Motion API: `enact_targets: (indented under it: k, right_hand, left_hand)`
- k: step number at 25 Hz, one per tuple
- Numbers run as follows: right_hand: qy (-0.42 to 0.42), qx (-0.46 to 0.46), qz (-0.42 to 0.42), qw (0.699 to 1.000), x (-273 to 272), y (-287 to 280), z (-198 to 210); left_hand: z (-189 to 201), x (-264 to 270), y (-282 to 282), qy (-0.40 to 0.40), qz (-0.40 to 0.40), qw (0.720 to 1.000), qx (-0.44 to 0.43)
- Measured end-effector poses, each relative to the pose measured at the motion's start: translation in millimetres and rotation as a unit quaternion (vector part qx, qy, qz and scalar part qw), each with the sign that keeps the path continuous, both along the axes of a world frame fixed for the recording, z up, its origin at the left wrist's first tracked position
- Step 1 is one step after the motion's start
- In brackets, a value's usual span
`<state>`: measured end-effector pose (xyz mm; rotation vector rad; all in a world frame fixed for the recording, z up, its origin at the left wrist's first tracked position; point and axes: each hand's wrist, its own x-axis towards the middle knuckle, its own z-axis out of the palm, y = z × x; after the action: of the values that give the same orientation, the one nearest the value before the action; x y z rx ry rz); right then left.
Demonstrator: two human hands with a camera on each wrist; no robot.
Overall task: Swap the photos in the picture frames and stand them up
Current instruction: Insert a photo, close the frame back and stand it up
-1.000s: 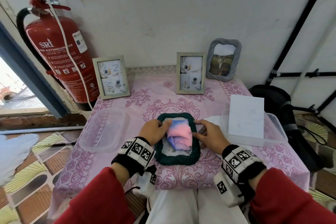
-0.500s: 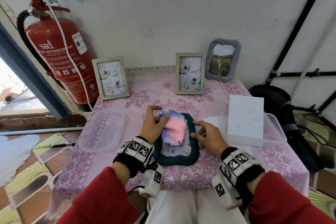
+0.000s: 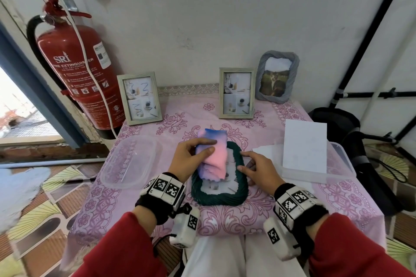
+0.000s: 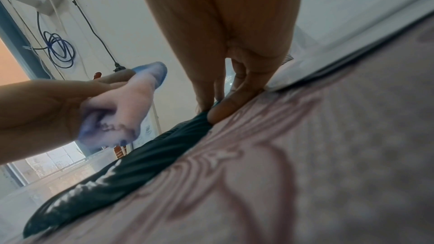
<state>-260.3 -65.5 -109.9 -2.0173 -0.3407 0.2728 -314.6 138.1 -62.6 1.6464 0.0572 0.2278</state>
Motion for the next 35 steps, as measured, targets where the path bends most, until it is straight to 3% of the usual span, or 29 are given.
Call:
enact_targets:
  k: [10,16,21,28,32,35]
  right_hand:
    - [0.007,0.004,-0.003,1.000,-1,0,1]
    - [0.003,0.000,-0.012,1.000,0,0,0]
    - [0.003,-0.004,-0.012,1.000,1,0,0]
    - [-0.002,-0.017,-0.006,1.000,0,1,1]
    - [0.002,-0.016,-0.008,1.000,0,1,2]
    - [0.001,-0.016,-0.008,1.000,-1,2,2]
  left_hand:
    - [9,-8,32,-0.012,-0.009,1.000,0.015]
    - [31,-26,76,-0.014,0.083,0.996,0.010]
    - [49,-41,132,-0.011,0.092,0.973,0.211]
    - [27,-47,165,0.146,0.043,0.960,0.237]
    - [13,-43,164,0.149,0.036,0.960,0.234]
    - [5,-43,162,0.148,0.085,0.929,0.328]
